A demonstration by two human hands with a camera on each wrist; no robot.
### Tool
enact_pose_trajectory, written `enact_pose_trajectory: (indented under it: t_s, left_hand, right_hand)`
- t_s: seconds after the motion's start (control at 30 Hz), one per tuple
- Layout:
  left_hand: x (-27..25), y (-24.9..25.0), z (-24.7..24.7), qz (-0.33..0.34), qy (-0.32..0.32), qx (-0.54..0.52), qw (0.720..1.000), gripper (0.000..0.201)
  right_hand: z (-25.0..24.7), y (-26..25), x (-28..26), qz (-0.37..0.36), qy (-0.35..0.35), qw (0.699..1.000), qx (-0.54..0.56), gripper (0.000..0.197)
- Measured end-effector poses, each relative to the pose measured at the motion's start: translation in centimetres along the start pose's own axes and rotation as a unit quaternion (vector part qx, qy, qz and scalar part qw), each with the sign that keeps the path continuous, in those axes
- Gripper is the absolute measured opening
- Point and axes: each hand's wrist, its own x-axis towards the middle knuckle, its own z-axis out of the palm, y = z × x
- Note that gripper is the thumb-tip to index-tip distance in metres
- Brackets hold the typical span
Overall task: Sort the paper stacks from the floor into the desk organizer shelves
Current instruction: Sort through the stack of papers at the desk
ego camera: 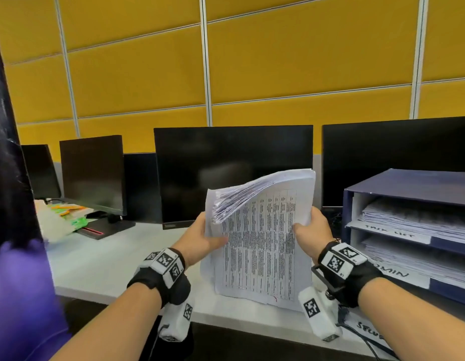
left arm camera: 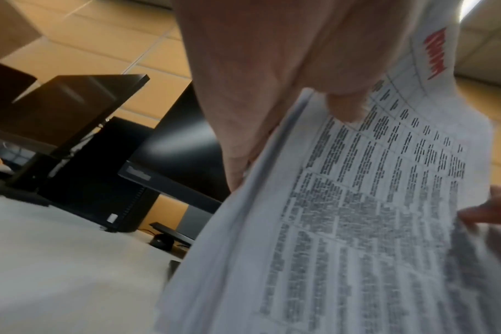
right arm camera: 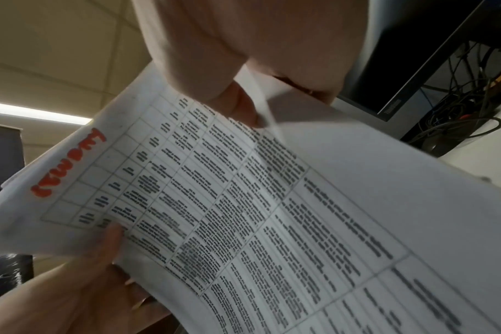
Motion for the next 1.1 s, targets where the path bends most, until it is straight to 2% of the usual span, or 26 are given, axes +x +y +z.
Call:
enact_pose_trajectory:
  t_s: [0.1,0.17,0.27,0.33,0.43,0.63,0.73,0.8,0.87,0.93,1.0,1.1]
  left_hand:
    - [0.1,1.3,1.0,0.046,0.088,-0.031,0.995,0.034]
    - [0.3,1.9,1.3,0.053,0.139,-0.077,0.986,0.026]
    - [0.3,2.0,1.5,0.039,0.170,-0.132,0.976,0.024]
    - [0.0,1.6,1.7,0.026,0.165,-0.142,0.976,0.028]
    - [-0.5,1.4,2.0,0.016,0.167,-0.143,0.976,0.032]
    - [-0.8,3.3,2.5,0.089,0.229,-0.119,0.962,0.012]
    - [-1.0,3.2,3.2,0.106,0.250,-0.072,0.960,0.011]
    - [-1.0,2.7,3.6,0.089,0.237,-0.020,0.967,0.016]
    - [-1.0,2.2,3.8,0.036,0.191,0.015,0.981,0.025]
    - [-0.8,1.5,3.6,-0.017,0.137,0.026,0.990,0.033]
    - [-0.7,0.6,3.0,-0.060,0.111,0.034,0.991,0.035]
    - [-0.7,-1.0,2.2,-0.120,0.068,0.009,0.990,0.039]
  right_hand:
    - [0.5,-0.4,-0.4,-0.016,0.001,1.000,0.014,0.041]
    - [0.7,-0.9,-0.5,-0.022,0.001,0.999,0.037,0.040]
    - [1.0,-1.2,-0.5,-0.026,0.000,0.999,0.027,0.037]
    - [0.9,-1.2,-0.6,-0.018,-0.015,1.000,-0.017,0.039]
    - [0.7,-1.5,-1.4,-0.034,-0.051,0.998,0.001,0.037]
    - [1.2,-2.6,-2.4,-0.095,0.004,0.995,0.031,0.028]
    - [1.7,-2.7,-2.5,-0.104,-0.006,0.994,0.040,0.029]
    - [2.2,-2.4,-2.7,-0.092,-0.032,0.995,0.028,0.035]
    - [2.5,-1.9,-2.9,-0.063,-0.054,0.996,0.023,0.042]
    - [2.3,-1.4,-2.6,-0.033,-0.049,0.998,0.030,0.045]
    - [1.8,-0.9,-2.1,-0.016,-0.035,0.999,0.019,0.044]
    - [1.4,-0.4,-2.0,-0.019,-0.025,0.999,0.007,0.040]
